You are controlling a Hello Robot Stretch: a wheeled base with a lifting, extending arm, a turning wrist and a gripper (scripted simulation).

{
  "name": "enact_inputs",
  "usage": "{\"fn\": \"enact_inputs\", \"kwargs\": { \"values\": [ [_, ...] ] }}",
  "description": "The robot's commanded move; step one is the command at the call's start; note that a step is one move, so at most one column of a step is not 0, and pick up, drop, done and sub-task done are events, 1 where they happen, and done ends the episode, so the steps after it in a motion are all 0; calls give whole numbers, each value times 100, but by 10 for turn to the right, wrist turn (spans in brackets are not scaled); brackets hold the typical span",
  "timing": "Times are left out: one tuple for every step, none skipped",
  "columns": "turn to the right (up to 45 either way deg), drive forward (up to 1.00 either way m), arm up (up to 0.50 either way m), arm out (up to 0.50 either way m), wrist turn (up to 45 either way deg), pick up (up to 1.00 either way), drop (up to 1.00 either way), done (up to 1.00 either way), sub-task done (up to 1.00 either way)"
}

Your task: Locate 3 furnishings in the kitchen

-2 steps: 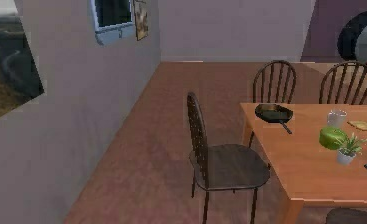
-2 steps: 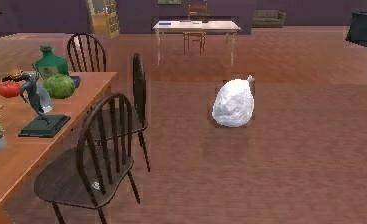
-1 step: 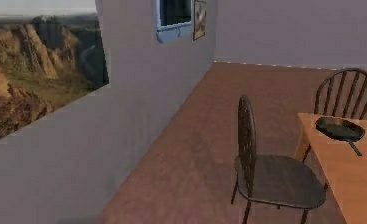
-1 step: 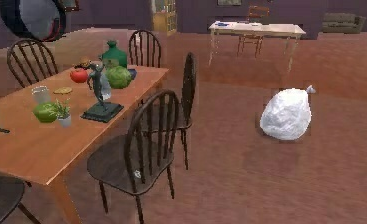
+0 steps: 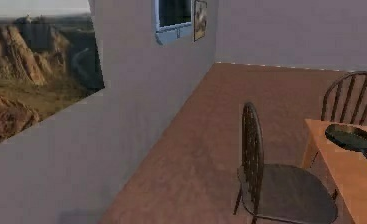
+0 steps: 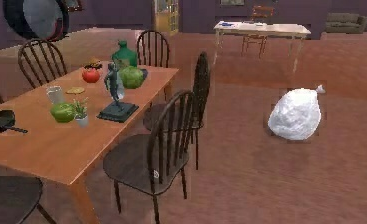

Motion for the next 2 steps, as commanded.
{"fn": "enact_inputs", "kwargs": {
  "values": [
    [300, 0, 0, 0, 0, 0, 0, 0, 0],
    [0, 0, 0, 0, 0, 0, 0, 100, 0]
  ]
}}
